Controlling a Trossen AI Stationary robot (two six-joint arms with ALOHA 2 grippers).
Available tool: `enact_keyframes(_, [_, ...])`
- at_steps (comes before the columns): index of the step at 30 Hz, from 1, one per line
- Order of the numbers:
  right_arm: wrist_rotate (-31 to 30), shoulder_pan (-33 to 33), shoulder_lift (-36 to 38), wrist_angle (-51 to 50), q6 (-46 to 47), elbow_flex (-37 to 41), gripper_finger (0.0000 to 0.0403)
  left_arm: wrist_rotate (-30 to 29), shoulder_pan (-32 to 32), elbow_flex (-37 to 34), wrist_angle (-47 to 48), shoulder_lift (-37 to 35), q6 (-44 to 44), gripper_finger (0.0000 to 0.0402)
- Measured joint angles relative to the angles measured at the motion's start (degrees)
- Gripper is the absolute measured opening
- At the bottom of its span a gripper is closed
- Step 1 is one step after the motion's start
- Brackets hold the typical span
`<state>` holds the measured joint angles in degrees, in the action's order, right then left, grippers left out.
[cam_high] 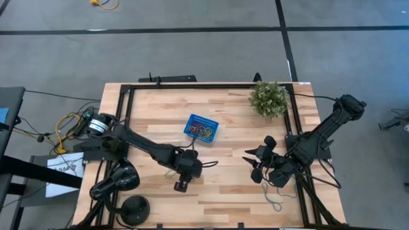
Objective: Pick and place items into bin
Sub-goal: Put the blue rubber band into the blue bin
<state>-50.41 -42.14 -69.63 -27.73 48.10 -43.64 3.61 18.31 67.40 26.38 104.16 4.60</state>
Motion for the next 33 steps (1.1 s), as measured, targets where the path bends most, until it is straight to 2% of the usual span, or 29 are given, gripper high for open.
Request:
enact_keyframes(7, [0.0,0.0,0.0,0.0,0.0,0.0,0.0124,0.5,2.0,-4.0,-5.5,0.1,-2.2,0.0144])
enact_keyframes(14, [0.0,0.0,0.0,0.1,0.0,0.0,0.0124,2.1,4.1,-3.9,-7.0,2.1,-2.6,0.0164])
enact_keyframes(20, [0.0,0.3,0.0,0.8,0.0,0.0,0.0124,-0.4,4.6,-3.5,-7.2,6.0,-3.9,0.0165])
enact_keyframes(26, [0.0,0.3,0.0,1.1,0.0,0.0,0.0124,-1.3,4.0,-3.5,-7.3,5.7,-3.9,0.0159])
enact_keyframes(30, [-0.3,0.3,0.0,1.3,0.0,0.0,0.0124,-2.2,3.7,-3.5,-7.3,6.3,-4.4,0.0127])
enact_keyframes(33, [-0.3,0.3,0.0,1.6,0.0,0.0,0.0124,-2.5,3.5,-3.6,-7.0,6.3,-4.4,0.0085])
